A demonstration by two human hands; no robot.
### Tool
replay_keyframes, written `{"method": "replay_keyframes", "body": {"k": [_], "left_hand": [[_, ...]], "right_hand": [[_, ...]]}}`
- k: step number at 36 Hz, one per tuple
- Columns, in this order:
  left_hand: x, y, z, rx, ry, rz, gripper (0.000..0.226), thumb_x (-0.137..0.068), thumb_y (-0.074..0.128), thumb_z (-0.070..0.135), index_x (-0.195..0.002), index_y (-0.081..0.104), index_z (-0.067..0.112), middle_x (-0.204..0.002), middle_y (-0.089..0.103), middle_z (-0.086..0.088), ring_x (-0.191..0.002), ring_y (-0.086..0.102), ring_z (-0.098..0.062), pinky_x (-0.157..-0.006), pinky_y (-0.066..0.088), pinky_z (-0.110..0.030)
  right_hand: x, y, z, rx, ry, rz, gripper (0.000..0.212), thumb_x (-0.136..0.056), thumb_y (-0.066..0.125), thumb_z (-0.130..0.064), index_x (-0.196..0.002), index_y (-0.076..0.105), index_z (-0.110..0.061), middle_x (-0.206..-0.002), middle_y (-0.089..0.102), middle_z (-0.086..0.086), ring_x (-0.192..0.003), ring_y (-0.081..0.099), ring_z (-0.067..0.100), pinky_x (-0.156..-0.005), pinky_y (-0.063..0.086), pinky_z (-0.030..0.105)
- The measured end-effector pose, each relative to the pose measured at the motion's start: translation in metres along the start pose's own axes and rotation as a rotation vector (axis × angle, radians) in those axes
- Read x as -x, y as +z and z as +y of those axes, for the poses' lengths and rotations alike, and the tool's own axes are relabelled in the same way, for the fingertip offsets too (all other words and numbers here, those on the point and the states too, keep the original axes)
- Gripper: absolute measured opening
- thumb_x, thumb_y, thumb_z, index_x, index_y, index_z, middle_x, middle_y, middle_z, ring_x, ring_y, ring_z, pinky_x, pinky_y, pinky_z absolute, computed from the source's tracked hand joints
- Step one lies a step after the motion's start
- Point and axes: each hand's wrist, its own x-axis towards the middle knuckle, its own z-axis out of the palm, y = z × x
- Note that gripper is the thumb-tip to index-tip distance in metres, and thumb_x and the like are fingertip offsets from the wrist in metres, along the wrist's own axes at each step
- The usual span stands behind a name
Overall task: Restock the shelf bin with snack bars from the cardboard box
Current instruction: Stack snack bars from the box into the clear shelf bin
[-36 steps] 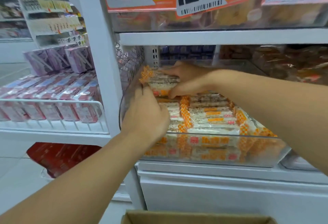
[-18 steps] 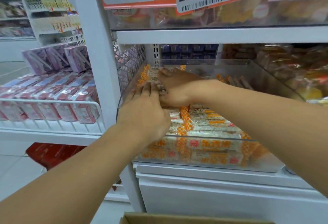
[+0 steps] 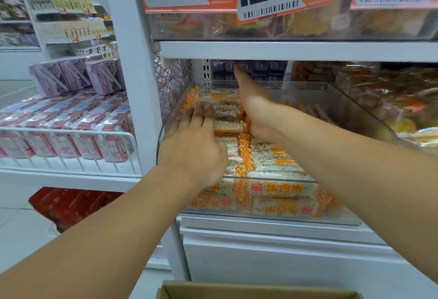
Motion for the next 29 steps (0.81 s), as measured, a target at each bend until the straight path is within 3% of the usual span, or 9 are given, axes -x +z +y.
{"method": "replay_keyframes", "body": {"k": [3, 5, 8, 11, 13, 17, 21, 26, 29], "left_hand": [[-0.002, 0.002, -0.001, -0.006, 0.014, -0.011, 0.070, -0.101, 0.030, 0.037, -0.161, 0.003, 0.013, -0.169, 0.003, -0.005, -0.155, 0.003, -0.023, -0.125, 0.003, -0.040], [-0.006, 0.003, -0.002, 0.027, 0.002, -0.047, 0.068, -0.104, 0.028, 0.037, -0.161, 0.000, 0.012, -0.169, 0.000, -0.005, -0.155, 0.000, -0.022, -0.125, 0.002, -0.039], [-0.014, 0.005, -0.004, 0.081, -0.010, -0.057, 0.064, -0.107, 0.028, 0.031, -0.161, 0.001, 0.011, -0.169, 0.000, -0.005, -0.155, 0.000, -0.023, -0.125, 0.005, -0.041], [-0.021, 0.007, -0.005, 0.086, -0.015, -0.032, 0.066, -0.105, 0.035, 0.024, -0.161, 0.002, 0.011, -0.169, 0.002, -0.004, -0.155, 0.002, -0.023, -0.126, 0.008, -0.041], [-0.023, 0.008, -0.004, 0.091, -0.021, -0.028, 0.069, -0.104, 0.039, 0.022, -0.161, 0.002, 0.012, -0.169, 0.002, -0.004, -0.155, 0.001, -0.023, -0.125, 0.006, -0.040], [-0.027, 0.007, -0.002, 0.110, -0.036, -0.011, 0.070, -0.103, 0.041, 0.019, -0.161, 0.002, 0.013, -0.169, 0.000, -0.004, -0.156, -0.001, -0.023, -0.125, 0.004, -0.039], [-0.028, 0.008, -0.003, 0.105, -0.041, -0.008, 0.075, -0.100, 0.044, 0.016, -0.161, 0.002, 0.014, -0.169, -0.001, -0.004, -0.155, -0.001, -0.023, -0.125, 0.004, -0.038], [-0.028, 0.002, -0.002, 0.081, -0.014, 0.066, 0.071, -0.098, 0.045, 0.013, -0.161, 0.011, 0.011, -0.169, 0.007, -0.005, -0.155, 0.002, -0.023, -0.125, 0.005, -0.037], [-0.028, 0.000, -0.004, 0.085, -0.012, -0.003, 0.065, -0.101, 0.043, 0.017, -0.160, 0.016, 0.012, -0.168, 0.012, -0.004, -0.155, 0.005, -0.022, -0.125, 0.011, -0.040]], "right_hand": [[0.000, 0.017, -0.004, 0.013, -0.010, 0.022, 0.084, -0.096, 0.024, -0.074, -0.162, 0.014, -0.022, -0.168, 0.015, 0.004, -0.153, 0.018, 0.022, -0.121, 0.014, 0.040], [0.001, 0.019, -0.001, -0.043, 0.017, 0.032, 0.086, -0.096, 0.026, -0.074, -0.161, 0.018, -0.019, -0.167, 0.019, 0.004, -0.153, 0.021, 0.023, -0.120, 0.016, 0.040], [0.006, 0.010, 0.003, -0.166, 0.053, -0.002, 0.070, -0.101, 0.033, -0.063, -0.157, 0.029, -0.021, -0.162, 0.031, 0.005, -0.149, 0.029, 0.027, -0.119, 0.021, 0.042], [0.014, -0.006, 0.007, -0.073, -0.013, -0.030, 0.052, -0.103, 0.043, -0.049, -0.148, 0.043, -0.022, -0.155, 0.043, 0.006, -0.140, 0.041, 0.028, -0.117, 0.031, 0.046], [0.018, -0.015, 0.006, 0.074, -0.054, -0.007, 0.049, -0.101, 0.050, -0.046, -0.143, 0.049, -0.021, -0.145, 0.051, 0.003, -0.133, 0.047, 0.024, -0.110, 0.037, 0.040], [0.023, -0.032, 0.007, 0.364, -0.233, 0.006, 0.048, -0.081, 0.079, -0.042, -0.123, 0.061, -0.030, -0.112, 0.058, -0.014, -0.102, 0.055, 0.007, -0.078, 0.046, 0.023], [0.021, -0.035, 0.018, 0.538, -0.310, 0.040, 0.061, -0.063, 0.094, -0.035, -0.115, 0.064, -0.025, -0.111, 0.063, -0.009, -0.100, 0.060, 0.010, -0.079, 0.055, 0.029], [0.016, -0.028, 0.022, 0.141, -0.188, 0.074, 0.045, -0.061, 0.097, -0.018, -0.095, 0.068, -0.012, -0.090, 0.068, 0.002, -0.086, 0.071, 0.022, -0.070, 0.064, 0.035], [0.011, -0.023, 0.018, 0.376, -0.220, 0.105, 0.049, -0.061, 0.097, -0.027, -0.095, 0.064, -0.015, -0.084, 0.063, -0.002, -0.084, 0.067, 0.020, -0.072, 0.061, 0.036]]}}
